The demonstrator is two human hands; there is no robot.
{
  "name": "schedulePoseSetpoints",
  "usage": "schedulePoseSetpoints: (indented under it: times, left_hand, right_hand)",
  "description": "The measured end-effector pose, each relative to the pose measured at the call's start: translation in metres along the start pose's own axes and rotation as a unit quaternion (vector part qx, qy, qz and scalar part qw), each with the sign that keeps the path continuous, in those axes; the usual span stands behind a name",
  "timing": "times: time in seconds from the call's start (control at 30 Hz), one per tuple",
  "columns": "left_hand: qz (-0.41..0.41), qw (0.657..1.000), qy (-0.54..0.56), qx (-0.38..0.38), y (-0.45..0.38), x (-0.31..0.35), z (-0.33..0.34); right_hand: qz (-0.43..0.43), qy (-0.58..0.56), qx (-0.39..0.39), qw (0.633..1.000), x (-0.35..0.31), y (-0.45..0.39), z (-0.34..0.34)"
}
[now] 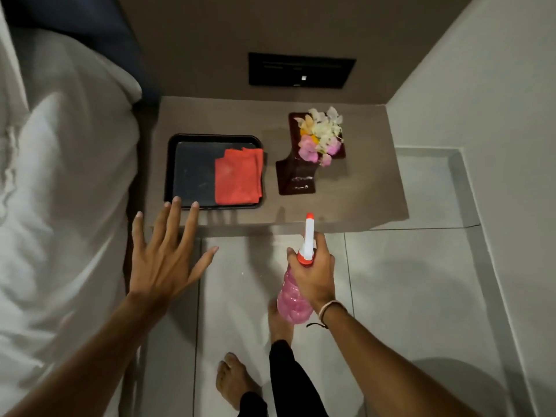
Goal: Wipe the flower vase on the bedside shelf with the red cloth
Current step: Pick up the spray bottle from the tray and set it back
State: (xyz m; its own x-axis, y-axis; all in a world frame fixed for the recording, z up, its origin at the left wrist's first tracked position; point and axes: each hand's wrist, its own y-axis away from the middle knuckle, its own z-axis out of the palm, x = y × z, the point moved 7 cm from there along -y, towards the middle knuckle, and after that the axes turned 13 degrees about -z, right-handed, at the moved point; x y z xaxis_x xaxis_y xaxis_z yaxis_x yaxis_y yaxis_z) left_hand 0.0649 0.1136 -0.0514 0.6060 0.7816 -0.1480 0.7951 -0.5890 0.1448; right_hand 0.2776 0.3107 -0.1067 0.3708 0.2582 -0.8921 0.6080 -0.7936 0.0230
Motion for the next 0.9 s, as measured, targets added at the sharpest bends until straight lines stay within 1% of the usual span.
schedulePoseSetpoints:
  times: [0.17, 0.3, 0.4, 0.5, 0.6, 0.77, 0.9]
  left_hand:
    - [0.006, 1.000, -0.007, -0.004, 0.010, 0.015, 0.007]
    - [0.008, 1.000, -0.013, -0.004, 0.016, 0.021, 0.008]
    - [0.013, 1.000, -0.012, -0.007, 0.018, 0.022, 0.007]
    - [0.007, 1.000, -0.003, -0.014, 0.013, 0.016, 0.004]
    - [-0.004, 1.000, 0.002, -0.019, 0.007, 0.007, 0.004]
    - [-0.028, 0.999, 0.006, -0.022, -0.002, -0.013, 0.010]
    - [-0.061, 0.998, 0.009, -0.025, -0.003, -0.040, 0.013]
  right_hand:
    - [0.037, 0.010, -0.021, 0.999, 0.029, 0.004, -0.005]
    - [0.051, 0.010, -0.080, 0.995, 0.042, 0.015, 0.006]
    - [0.065, -0.014, -0.097, 0.993, 0.045, 0.029, 0.013]
    - [0.042, -0.029, -0.094, 0.994, 0.038, 0.034, 0.015]
    - [0.014, -0.021, -0.080, 0.996, 0.024, 0.031, 0.015]
    - [-0.047, -0.012, -0.056, 0.997, -0.007, 0.010, 0.024]
    - [-0.081, -0.023, -0.082, 0.993, -0.048, -0.014, 0.056]
